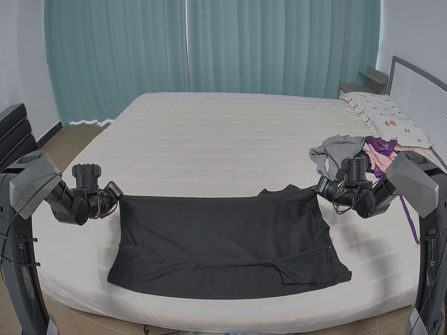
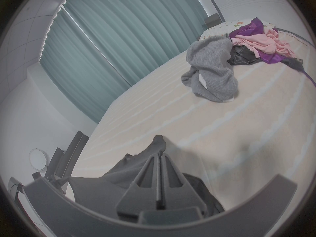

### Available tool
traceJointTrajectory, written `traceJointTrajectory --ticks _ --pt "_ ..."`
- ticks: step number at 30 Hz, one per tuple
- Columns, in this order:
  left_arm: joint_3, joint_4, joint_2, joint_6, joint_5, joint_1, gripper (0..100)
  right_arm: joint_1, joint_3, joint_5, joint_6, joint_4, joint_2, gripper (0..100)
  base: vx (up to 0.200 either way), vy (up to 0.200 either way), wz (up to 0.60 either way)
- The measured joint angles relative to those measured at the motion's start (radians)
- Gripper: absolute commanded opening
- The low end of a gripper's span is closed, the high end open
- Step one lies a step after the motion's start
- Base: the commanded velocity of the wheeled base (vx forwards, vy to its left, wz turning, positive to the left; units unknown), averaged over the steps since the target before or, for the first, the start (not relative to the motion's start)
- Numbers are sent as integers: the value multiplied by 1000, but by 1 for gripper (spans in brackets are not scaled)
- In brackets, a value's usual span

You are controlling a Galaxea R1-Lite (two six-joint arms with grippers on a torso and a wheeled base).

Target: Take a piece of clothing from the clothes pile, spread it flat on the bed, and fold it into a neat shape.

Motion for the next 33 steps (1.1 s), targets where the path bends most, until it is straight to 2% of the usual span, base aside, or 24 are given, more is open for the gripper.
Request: traceJointTrajectory --ticks 9,23,33 --pt "71 -1 -37 1 -10 -3 0 0 147 22 0 -37 -43 0 0 0 0" --pt "221 -117 -79 3 -11 -3 0 -7 393 64 4 -222 -117 0 0 0 0" --pt "327 -137 -121 13 -19 -3 0 -37 551 100 -2 -333 -162 0 0 0 0"
